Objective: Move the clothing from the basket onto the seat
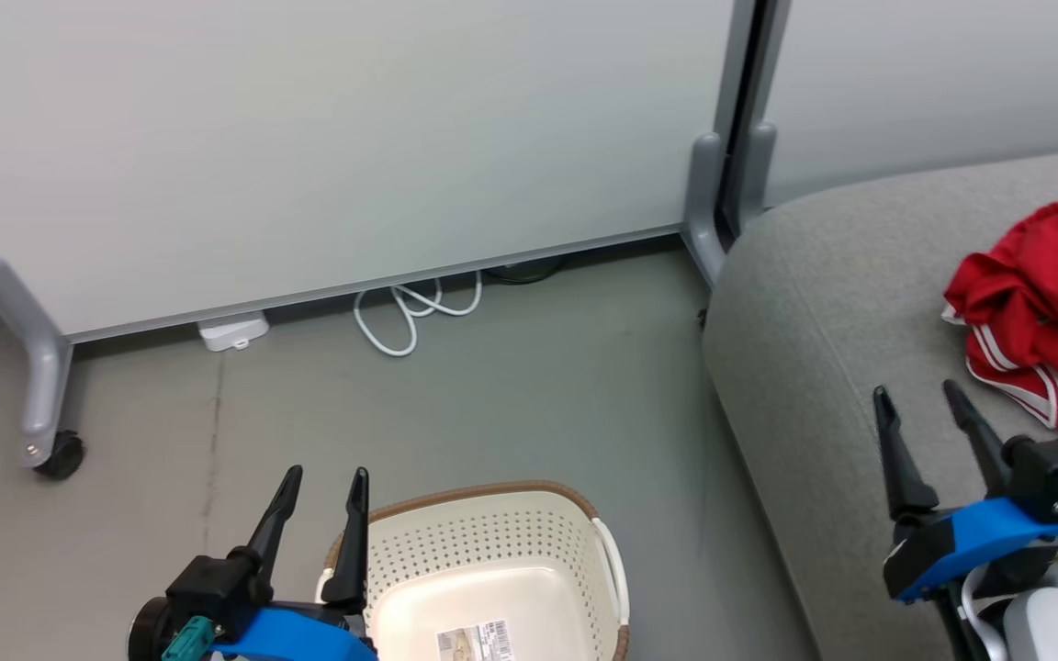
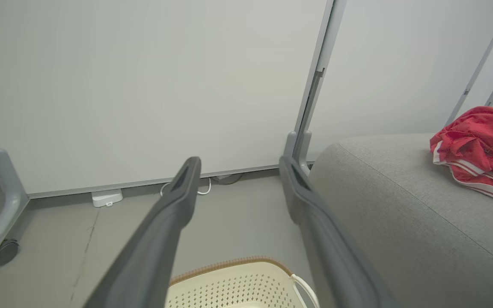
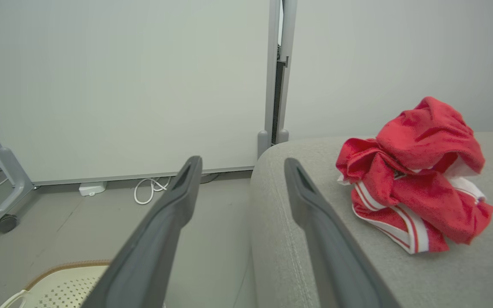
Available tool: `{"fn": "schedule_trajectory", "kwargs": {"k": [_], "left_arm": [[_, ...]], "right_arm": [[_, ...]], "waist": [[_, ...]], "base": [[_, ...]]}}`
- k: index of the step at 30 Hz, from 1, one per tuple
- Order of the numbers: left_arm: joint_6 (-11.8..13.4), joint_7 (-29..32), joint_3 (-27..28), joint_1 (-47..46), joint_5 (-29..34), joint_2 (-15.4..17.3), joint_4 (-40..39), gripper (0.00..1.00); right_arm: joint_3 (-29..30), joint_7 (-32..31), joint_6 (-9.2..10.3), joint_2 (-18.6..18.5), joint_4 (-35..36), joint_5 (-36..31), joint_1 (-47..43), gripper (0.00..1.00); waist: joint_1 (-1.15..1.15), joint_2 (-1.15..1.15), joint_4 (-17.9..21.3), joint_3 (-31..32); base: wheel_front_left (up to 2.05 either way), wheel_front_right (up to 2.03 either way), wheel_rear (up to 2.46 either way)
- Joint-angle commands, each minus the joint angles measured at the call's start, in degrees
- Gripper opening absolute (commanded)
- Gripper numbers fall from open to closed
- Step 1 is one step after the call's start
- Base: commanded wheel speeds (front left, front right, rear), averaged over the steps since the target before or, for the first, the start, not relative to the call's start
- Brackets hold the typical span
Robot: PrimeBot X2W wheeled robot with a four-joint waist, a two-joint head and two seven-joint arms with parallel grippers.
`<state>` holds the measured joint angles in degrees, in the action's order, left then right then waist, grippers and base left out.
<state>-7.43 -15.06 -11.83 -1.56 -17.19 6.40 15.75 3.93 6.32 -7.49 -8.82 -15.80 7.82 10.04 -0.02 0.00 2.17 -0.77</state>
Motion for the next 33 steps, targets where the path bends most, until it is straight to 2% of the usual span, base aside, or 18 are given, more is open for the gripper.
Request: {"fn": "schedule_trajectory", "kwargs": {"k": [1, 6, 17, 33], "left_arm": [[-0.07, -0.16, 1.05, 0.32, 0.21, -0.22, 0.39, 1.00], [-0.07, -0.16, 3.55, 0.54, 0.67, -0.62, 1.30, 1.00], [-0.07, -0.16, 6.72, 1.44, 1.30, -0.83, 2.26, 1.00], [-0.08, -0.16, 6.83, 2.08, 0.83, -0.74, 3.17, 1.00]], "right_arm": [[-0.08, -0.21, -0.01, 1.21, 1.29, -0.63, -1.66, 1.00], [-0.84, -0.11, -0.01, 3.67, 3.85, -0.96, -4.50, 1.00], [-1.66, 1.00, -0.01, 5.61, 5.71, 0.00, -8.43, 1.00], [-2.52, 0.88, -0.01, 5.95, 4.98, 1.03, -8.30, 1.00]], "waist": [[0.02, 0.00, -1.87, 1.12], [0.02, 0.00, -4.48, 1.94], [0.02, 0.00, -8.85, 2.98], [0.02, 0.00, -8.27, 2.69]], "base": [[0.00, 0.00, 0.00], [0.00, 0.00, 0.00], [0.00, 0.00, 0.00], [0.00, 0.00, 0.00]]}}
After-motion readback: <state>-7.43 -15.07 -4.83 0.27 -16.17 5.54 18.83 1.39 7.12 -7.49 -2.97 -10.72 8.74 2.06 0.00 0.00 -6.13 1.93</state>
